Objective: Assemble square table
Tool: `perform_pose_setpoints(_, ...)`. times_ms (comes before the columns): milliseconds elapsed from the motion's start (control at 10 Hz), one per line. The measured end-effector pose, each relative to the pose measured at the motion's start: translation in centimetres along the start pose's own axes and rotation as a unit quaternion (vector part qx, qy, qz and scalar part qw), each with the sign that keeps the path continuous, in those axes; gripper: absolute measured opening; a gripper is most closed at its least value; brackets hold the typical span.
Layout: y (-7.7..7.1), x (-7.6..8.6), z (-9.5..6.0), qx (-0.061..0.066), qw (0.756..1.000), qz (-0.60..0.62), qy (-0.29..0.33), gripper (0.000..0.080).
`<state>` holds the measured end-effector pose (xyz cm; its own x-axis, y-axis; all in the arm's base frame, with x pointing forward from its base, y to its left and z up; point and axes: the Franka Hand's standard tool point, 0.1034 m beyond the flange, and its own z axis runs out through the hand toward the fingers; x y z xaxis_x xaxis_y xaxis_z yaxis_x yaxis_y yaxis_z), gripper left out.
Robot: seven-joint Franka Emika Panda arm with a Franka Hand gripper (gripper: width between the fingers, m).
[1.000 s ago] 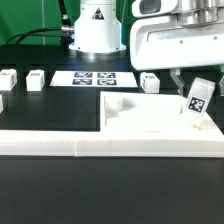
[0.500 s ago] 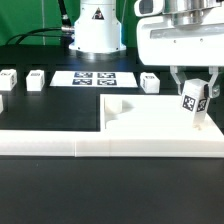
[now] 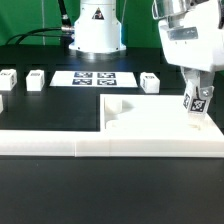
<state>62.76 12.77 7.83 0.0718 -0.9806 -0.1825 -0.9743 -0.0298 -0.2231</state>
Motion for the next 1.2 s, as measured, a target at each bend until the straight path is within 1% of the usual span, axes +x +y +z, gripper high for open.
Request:
perform_pose_setpoints(200, 0.0, 0.0, 0.0, 0.000, 1.000, -0.027, 0.000, 0.0319)
perform_pose_setpoints(300, 0.1, -0.1, 0.2, -0.006, 0.994, -0.105, 0.001, 0.0556)
perform_pose_setpoints(400, 0.0, -0.2, 0.3, -0.013, 0.983, -0.183, 0.005, 0.0556)
perform_pose_setpoints(500, -0.1, -0.5, 0.3, -0.017, 0.967, -0.255, 0.013, 0.0620)
perform_pose_setpoints(600, -0.1, -0.4, 0.3, -0.018, 0.956, -0.294, 0.014, 0.0644)
perform_pose_setpoints(700, -0.1, -0.3, 0.3, -0.019, 0.949, -0.314, 0.013, 0.0644)
perform_pose_setpoints(900, -0.1, -0.3, 0.3, -0.020, 0.922, -0.387, 0.012, 0.0648)
perform_pose_setpoints(1000, -0.1, -0.2, 0.3, -0.021, 0.912, -0.409, 0.012, 0.0649)
perform_pose_setpoints(1100, -0.1, 0.8, 0.1, -0.035, 0.869, -0.494, 0.015, 0.0649)
perform_pose_setpoints(1200, -0.3, 1.7, -0.2, -0.038, 0.840, -0.541, 0.020, 0.0649)
